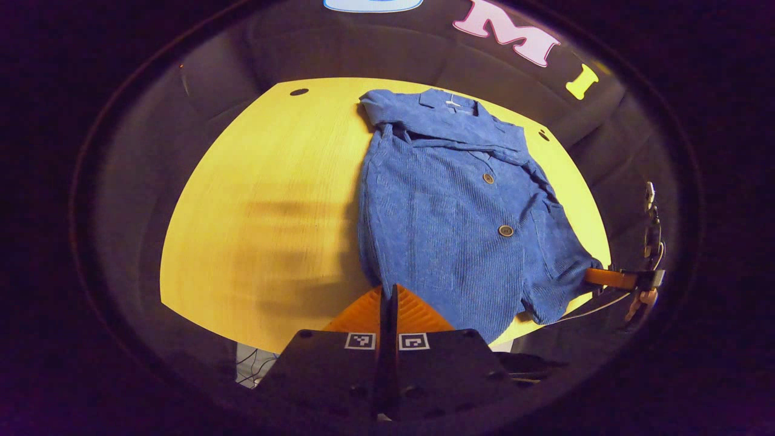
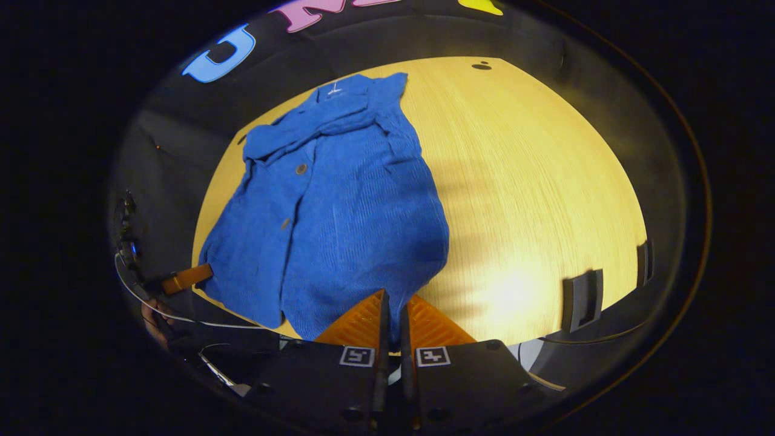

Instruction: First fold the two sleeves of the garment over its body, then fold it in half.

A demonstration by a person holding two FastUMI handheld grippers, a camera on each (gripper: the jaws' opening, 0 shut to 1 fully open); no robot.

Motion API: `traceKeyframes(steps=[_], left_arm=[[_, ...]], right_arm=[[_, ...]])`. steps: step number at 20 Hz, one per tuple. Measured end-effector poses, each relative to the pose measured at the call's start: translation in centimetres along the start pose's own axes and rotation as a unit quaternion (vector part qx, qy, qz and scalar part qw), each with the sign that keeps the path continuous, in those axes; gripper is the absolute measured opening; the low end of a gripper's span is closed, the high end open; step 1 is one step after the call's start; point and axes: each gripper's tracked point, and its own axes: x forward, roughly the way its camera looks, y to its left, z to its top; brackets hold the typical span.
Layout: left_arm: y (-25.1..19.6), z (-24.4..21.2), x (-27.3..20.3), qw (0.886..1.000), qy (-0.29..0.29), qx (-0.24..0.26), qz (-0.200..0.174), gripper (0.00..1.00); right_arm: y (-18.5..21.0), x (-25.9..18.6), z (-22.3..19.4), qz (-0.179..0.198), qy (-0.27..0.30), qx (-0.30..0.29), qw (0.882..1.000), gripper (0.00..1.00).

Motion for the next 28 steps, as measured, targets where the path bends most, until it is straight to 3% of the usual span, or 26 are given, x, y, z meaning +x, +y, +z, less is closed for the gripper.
traceKeyframes(steps=[8, 14, 22, 25, 28], left_arm=[[-2.1, 4.8, -2.2, 1.000, 0.009, 0.010, -0.002, 0.00], [-6.1, 11.9, -1.8, 0.998, -0.007, -0.043, -0.034, 0.00], [-4.3, 21.4, -1.2, 0.999, -0.025, 0.016, -0.023, 0.00], [-4.5, 24.9, -1.2, 0.998, -0.026, -0.021, -0.047, 0.00], [-4.2, 29.1, 0.4, 0.997, -0.034, -0.046, -0.044, 0.00]], right_arm=[[2.7, -1.5, 7.5, 0.064, -0.025, -0.053, 0.996, 0.11], [4.9, 0.1, 13.1, 0.096, -0.020, -0.096, 0.991, 0.11], [5.6, 0.7, 22.4, 0.053, -0.083, -0.072, 0.993, 0.10], [4.7, 2.4, 25.7, 0.030, -0.087, -0.063, 0.994, 0.10], [4.3, 4.9, 30.3, 0.027, -0.085, -0.055, 0.994, 0.10]])
